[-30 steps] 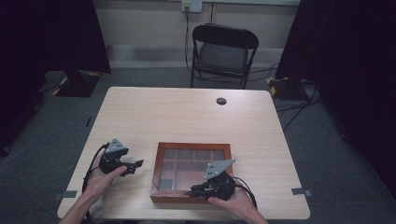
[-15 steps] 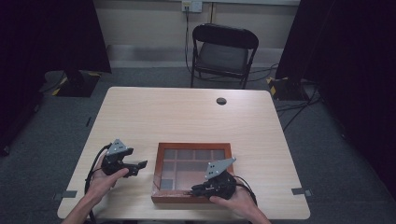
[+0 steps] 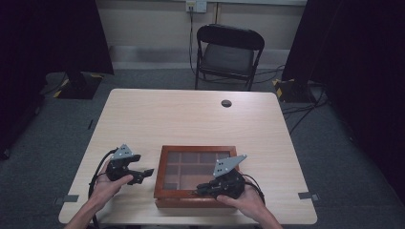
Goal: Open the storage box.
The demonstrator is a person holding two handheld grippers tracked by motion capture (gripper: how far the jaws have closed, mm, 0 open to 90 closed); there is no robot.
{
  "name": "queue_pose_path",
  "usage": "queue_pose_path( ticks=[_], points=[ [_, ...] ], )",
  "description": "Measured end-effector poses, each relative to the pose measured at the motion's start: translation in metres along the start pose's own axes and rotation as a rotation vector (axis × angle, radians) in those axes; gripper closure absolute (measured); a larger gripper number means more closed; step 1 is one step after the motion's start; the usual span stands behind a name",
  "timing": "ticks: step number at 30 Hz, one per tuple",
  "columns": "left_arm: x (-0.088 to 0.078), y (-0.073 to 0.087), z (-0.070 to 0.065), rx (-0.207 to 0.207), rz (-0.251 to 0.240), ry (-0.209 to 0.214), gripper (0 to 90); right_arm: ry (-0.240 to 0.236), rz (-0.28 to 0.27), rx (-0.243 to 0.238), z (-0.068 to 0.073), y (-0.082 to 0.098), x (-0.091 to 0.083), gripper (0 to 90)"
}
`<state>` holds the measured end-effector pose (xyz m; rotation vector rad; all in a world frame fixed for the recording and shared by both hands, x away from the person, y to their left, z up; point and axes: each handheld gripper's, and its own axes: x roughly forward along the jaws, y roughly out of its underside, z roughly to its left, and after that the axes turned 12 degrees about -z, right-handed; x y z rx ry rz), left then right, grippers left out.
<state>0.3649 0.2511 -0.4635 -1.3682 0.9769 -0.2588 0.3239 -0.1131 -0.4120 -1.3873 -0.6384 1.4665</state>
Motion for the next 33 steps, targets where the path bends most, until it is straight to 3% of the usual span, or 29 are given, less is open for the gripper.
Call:
queue_pose_path(
  ticks=[4,14,16,19,23,27,33],
  points=[
    [0.002,-0.001,-0.003,-0.011,-0.015,0.027,16.9,0.009,0.004,-0.002,0.001,-0.003,-0.001,82.6],
    [0.008,-0.003,-0.017,0.040,-0.006,0.095,17.7,0.012,-0.018,0.008,0.000,-0.010,-0.005,82.6],
    [0.009,-0.003,-0.018,0.056,-0.012,0.098,18.2,0.011,-0.023,0.006,0.000,-0.011,-0.005,82.5],
    [0.011,-0.002,-0.018,0.029,-0.019,0.106,18.7,0.012,-0.032,0.010,-0.001,-0.012,-0.007,82.5],
    [0.010,-0.003,-0.019,0.048,-0.015,0.090,18.6,0.013,-0.038,0.024,0.000,-0.011,-0.007,82.2],
    [0.012,-0.003,-0.018,0.042,-0.028,0.091,18.1,0.019,-0.078,0.040,0.000,-0.010,-0.008,72.4],
    [0.011,-0.007,-0.017,0.046,-0.039,0.091,18.3,0.063,-0.089,0.050,0.000,-0.010,-0.014,55.2]
  ],
)
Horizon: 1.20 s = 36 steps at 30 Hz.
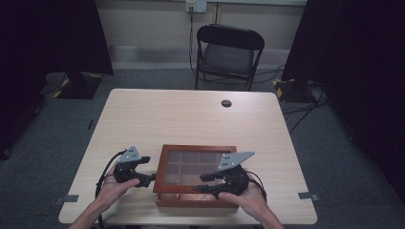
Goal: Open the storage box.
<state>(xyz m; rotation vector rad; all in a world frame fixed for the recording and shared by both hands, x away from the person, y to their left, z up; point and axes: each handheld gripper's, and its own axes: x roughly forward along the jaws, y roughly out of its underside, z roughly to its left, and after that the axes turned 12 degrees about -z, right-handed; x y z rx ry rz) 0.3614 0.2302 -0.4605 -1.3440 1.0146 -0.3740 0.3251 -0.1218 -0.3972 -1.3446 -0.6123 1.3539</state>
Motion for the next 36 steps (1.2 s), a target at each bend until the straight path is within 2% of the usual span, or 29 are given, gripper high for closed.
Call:
queue_pose_path(
  ticks=[6,7,8,12,15,17,19,24,26,29,31,34,36],
  points=[
    [-0.002,-0.003,-0.002,-0.005,-0.024,-0.004,21.3,0.063,-0.024,0.024,-0.006,0.001,-0.018,42.0],
    [-0.002,-0.004,-0.002,-0.025,-0.035,-0.004,21.7,0.073,-0.029,0.024,-0.006,0.001,-0.021,40.0],
    [-0.002,-0.005,-0.002,-0.025,-0.040,-0.001,22.6,0.088,-0.032,0.024,-0.007,0.002,-0.024,37.9],
    [-0.005,-0.009,-0.002,-0.031,-0.067,-0.008,25.0,0.115,-0.057,0.034,-0.010,0.002,-0.035,33.1],
    [-0.003,-0.011,-0.004,-0.028,-0.070,0.031,21.2,0.118,-0.057,0.043,-0.012,0.004,-0.039,29.3],
    [0.000,-0.012,-0.007,-0.005,-0.065,0.041,21.4,0.108,-0.055,0.046,-0.013,0.003,-0.041,29.8],
    [0.002,-0.014,-0.009,-0.005,-0.068,0.049,21.4,0.112,-0.059,0.037,-0.013,0.003,-0.042,27.7],
    [0.001,-0.020,-0.011,0.011,-0.083,0.035,21.7,0.128,-0.064,0.035,-0.014,0.002,-0.043,22.4],
    [0.000,-0.023,-0.010,-0.007,-0.097,0.050,23.5,0.131,-0.059,0.033,-0.014,0.001,-0.045,21.2],
    [0.001,-0.029,-0.009,-0.001,-0.108,0.064,23.5,0.144,-0.064,0.036,-0.016,0.001,-0.047,18.8],
    [0.003,-0.031,-0.009,-0.013,-0.118,0.072,23.4,0.152,-0.076,0.040,-0.017,0.000,-0.050,18.7],
    [0.006,-0.034,-0.007,-0.035,-0.123,0.053,17.1,0.173,-0.084,0.044,-0.021,-0.001,-0.053,18.3],
    [0.007,-0.035,-0.005,-0.042,-0.124,0.062,16.6,0.178,-0.096,0.043,-0.023,-0.001,-0.055,18.3]
  ],
)
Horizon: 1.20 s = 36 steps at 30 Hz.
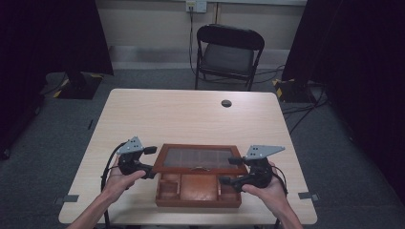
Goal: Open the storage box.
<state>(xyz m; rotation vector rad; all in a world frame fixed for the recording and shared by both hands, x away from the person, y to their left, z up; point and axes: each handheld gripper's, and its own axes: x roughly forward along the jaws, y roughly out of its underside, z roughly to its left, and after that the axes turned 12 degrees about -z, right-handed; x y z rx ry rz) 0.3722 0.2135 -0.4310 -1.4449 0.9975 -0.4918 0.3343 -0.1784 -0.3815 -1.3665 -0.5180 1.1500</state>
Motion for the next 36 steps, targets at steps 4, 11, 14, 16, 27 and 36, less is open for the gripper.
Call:
queue_pose_path(
  ticks=[4,11,14,16,27,36],
  points=[
    [-0.001,-0.005,-0.001,0.018,0.004,0.004,22.7,0.005,-0.001,-0.004,-0.004,-0.001,0.000,17.3],
    [0.001,-0.011,0.002,0.016,-0.034,0.013,30.0,0.037,-0.008,-0.016,-0.006,-0.007,0.003,15.2],
    [0.001,-0.014,0.001,0.026,-0.029,0.014,32.5,0.046,-0.005,-0.015,-0.010,-0.008,0.004,15.2],
    [0.001,-0.016,0.001,0.033,-0.025,0.014,34.3,0.054,-0.009,-0.015,-0.013,-0.008,0.003,15.2],
    [0.005,-0.027,0.009,0.014,-0.039,0.024,37.1,0.118,-0.019,-0.015,-0.026,-0.011,-0.006,16.5],
    [0.011,-0.029,0.017,-0.011,-0.058,0.042,38.0,0.181,-0.029,0.022,-0.048,-0.008,-0.006,23.0]
  ],
)
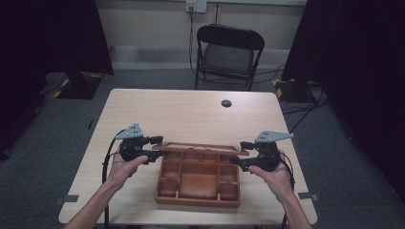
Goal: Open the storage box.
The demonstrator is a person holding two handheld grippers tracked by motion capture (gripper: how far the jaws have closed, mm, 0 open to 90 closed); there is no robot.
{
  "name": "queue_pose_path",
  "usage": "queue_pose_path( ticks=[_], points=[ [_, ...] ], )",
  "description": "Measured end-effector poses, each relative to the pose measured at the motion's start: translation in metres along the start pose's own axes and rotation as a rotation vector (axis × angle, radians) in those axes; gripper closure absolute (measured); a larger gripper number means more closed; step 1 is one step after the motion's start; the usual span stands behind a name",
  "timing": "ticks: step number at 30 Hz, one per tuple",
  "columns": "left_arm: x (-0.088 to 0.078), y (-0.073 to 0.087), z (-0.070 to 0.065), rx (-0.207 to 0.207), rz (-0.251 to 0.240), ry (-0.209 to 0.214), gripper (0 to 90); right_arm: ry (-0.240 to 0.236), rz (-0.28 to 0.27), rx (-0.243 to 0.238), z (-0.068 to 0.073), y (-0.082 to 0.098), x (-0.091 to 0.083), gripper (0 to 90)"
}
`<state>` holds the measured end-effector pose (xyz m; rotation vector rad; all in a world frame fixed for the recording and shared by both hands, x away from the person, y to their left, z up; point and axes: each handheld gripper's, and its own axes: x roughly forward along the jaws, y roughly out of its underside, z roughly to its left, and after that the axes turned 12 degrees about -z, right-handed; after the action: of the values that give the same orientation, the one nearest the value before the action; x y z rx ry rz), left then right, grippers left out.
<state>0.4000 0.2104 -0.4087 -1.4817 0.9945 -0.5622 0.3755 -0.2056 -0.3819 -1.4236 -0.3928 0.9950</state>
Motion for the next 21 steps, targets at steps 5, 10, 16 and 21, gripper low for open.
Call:
queue_pose_path(
  ticks=[5,10,16,21],
  points=[
    [0.006,0.001,0.001,0.004,0.018,-0.003,37.7,0.026,-0.010,0.026,-0.011,0.003,0.002,25.8],
    [0.010,-0.003,0.006,0.015,0.010,0.001,38.2,0.012,-0.038,0.029,-0.014,0.002,0.003,36.2],
    [0.017,0.000,0.011,0.002,0.011,-0.017,35.6,0.009,-0.041,0.038,-0.021,0.003,0.007,43.1],
    [0.023,0.003,0.015,0.001,0.019,-0.020,34.4,-0.005,-0.038,0.044,-0.024,0.004,0.011,43.7]
  ],
)
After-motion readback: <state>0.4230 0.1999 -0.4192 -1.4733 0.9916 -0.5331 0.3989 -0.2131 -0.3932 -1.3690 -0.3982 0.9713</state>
